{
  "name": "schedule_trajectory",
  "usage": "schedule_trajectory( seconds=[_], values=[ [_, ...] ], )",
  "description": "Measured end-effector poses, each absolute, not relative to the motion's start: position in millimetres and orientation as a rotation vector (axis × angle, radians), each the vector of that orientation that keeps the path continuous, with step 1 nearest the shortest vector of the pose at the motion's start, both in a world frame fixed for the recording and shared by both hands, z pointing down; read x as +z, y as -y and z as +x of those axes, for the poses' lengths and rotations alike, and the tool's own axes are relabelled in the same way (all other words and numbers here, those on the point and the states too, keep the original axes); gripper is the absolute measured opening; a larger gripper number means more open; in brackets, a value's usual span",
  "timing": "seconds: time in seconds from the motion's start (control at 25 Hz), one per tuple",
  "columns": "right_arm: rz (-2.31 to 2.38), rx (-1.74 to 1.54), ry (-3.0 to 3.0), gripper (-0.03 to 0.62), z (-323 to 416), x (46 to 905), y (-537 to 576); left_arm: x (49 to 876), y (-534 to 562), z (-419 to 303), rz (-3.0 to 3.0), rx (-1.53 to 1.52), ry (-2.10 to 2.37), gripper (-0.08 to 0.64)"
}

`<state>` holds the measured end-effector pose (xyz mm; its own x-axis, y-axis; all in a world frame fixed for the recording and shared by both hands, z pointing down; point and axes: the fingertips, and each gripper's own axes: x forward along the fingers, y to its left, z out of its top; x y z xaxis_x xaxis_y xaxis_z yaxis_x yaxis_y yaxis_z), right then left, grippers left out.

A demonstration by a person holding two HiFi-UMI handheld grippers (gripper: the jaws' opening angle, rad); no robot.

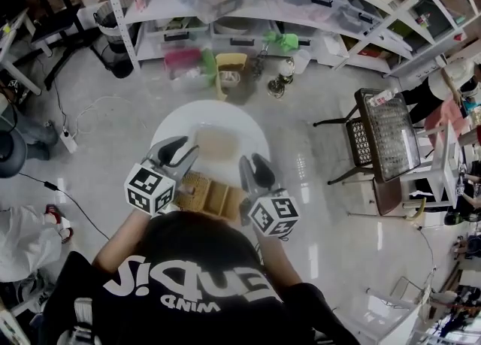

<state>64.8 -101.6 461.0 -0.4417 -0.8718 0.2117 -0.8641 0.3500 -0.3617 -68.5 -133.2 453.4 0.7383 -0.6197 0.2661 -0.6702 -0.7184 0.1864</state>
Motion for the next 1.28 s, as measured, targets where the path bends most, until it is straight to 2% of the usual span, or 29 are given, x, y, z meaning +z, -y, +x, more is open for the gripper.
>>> schedule_trajectory(
  seconds=[0.28, 1.28],
  values=[
    [-1.660, -0.683, -2.553, 0.097, 65.0, 461.9, 103.6, 453.6, 135.6, -69.5, 2.671, 0.280, 1.007, 0.138],
    [-1.674, -0.706, -2.547, 0.087, 64.2, 463.1, 107.0, 454.6, 138.5, -71.1, 2.655, 0.285, 1.005, 0.138]
  ],
)
